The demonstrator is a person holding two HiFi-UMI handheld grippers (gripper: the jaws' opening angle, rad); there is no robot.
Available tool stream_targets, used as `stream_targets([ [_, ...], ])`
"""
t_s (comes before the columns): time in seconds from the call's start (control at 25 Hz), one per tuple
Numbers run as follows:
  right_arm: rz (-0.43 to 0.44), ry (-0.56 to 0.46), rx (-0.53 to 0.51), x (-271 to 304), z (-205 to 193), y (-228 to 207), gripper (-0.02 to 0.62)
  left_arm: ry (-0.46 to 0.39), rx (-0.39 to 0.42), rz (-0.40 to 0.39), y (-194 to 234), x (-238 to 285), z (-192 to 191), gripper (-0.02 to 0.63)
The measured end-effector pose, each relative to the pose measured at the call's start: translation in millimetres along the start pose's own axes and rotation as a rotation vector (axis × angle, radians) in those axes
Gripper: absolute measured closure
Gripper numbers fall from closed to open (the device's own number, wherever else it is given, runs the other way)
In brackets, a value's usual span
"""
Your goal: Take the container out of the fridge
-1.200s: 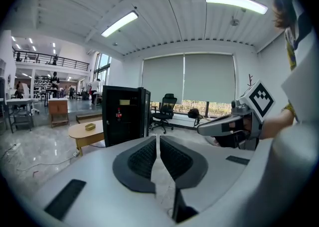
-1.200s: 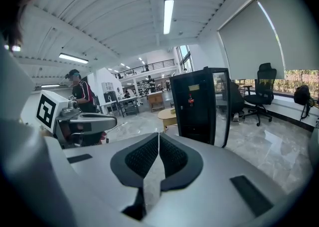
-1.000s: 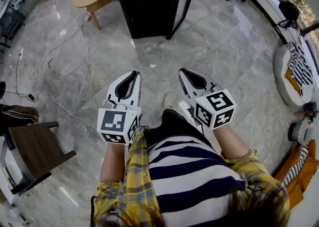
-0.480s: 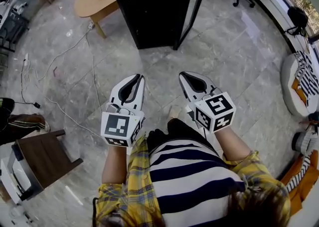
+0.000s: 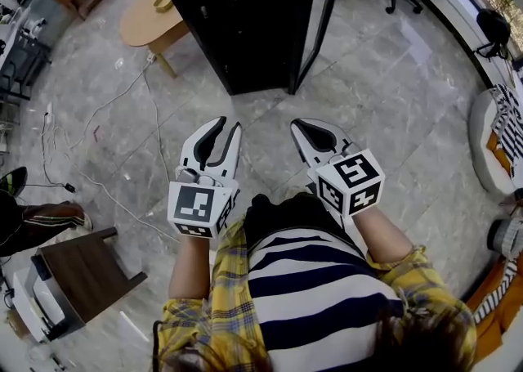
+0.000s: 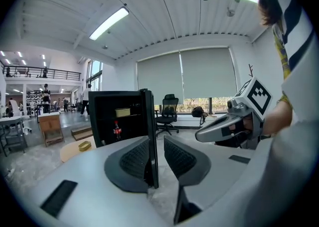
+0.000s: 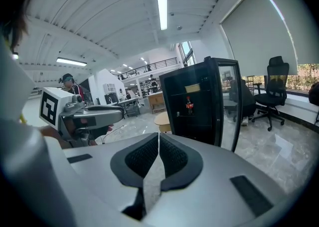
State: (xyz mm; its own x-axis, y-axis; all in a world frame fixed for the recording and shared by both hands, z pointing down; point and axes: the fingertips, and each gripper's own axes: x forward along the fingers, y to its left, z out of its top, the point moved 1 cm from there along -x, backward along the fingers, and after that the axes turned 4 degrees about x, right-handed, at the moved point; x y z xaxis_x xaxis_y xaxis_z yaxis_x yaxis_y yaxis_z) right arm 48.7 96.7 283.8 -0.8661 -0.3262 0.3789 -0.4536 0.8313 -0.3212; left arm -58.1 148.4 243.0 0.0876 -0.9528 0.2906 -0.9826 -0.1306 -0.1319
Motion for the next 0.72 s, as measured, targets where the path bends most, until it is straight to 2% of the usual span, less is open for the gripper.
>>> stream_targets([
  [0.24,-0.017,0.001,-0.003,8.4,8.5,-17.0,0.566,0.014,0.045,-0.032,6.5,27.0,7.5,0.520],
  [0.72,-0.086,-0.020,0.026,35.7,31.9,-51.3,0.566,0.058,0.212,-0.120,41.5,93.3,20.9,0.520],
])
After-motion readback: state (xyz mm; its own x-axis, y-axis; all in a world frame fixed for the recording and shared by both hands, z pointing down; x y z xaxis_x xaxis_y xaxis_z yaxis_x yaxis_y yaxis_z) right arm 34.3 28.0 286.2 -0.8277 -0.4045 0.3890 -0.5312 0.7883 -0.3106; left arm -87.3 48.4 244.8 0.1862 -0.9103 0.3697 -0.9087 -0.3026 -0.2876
